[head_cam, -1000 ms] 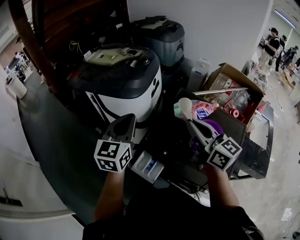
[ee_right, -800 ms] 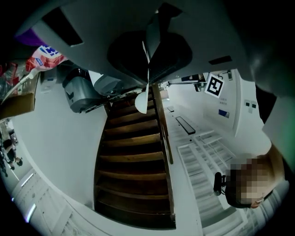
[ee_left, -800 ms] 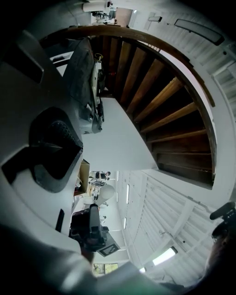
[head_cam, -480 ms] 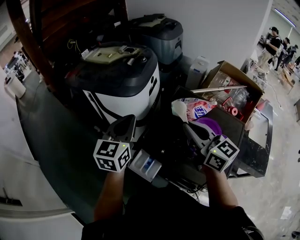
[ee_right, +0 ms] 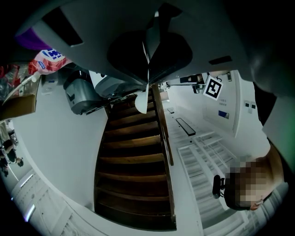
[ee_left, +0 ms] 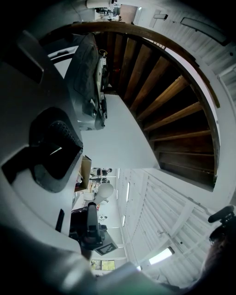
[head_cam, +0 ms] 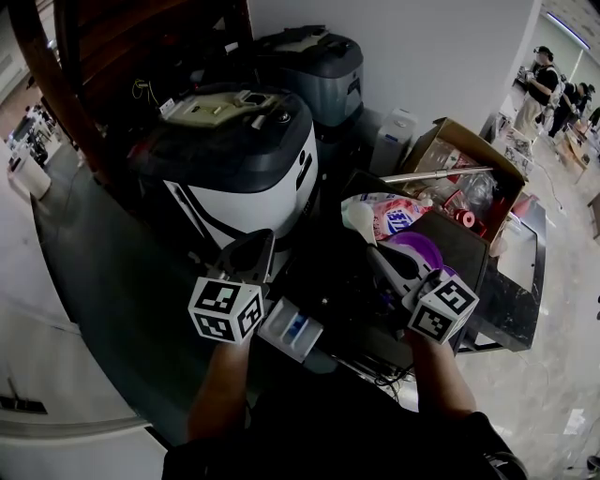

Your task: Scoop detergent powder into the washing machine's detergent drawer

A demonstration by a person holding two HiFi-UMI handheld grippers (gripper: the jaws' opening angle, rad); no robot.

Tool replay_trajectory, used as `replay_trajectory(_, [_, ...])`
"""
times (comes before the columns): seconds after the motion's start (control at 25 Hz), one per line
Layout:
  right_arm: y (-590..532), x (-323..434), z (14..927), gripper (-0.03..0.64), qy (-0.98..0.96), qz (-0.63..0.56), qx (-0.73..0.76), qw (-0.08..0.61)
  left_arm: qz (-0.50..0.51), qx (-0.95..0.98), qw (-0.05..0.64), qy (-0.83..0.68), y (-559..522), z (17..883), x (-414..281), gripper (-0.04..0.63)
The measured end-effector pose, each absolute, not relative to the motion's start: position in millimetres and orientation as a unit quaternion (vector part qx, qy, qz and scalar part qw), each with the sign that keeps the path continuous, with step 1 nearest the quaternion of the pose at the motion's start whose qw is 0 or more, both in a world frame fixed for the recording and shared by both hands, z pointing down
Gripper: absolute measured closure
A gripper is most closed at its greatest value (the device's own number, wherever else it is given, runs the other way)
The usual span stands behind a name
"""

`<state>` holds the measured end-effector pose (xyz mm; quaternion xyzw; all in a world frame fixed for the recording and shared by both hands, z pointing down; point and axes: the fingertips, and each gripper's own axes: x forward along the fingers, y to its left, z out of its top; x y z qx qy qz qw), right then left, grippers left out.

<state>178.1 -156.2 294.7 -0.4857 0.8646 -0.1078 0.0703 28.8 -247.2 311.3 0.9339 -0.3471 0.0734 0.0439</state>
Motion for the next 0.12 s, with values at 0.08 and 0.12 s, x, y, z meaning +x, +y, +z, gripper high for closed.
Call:
replay_trajectory(0.08, [-156.9, 178.9, 294.9, 0.6, 0.864, -0.107, -0.486, 0.07, 0.075, 0.934, 0.045, -0.346, -247.7, 312.3, 29.6, 0.588])
replay_trajectory(0.12, [-157.3, 179.2, 295.0, 0.6, 0.864, -0.107, -0.486, 0.071, 0.075, 0.934, 0.046, -0.345, -248.0, 312.7, 30.0, 0.588])
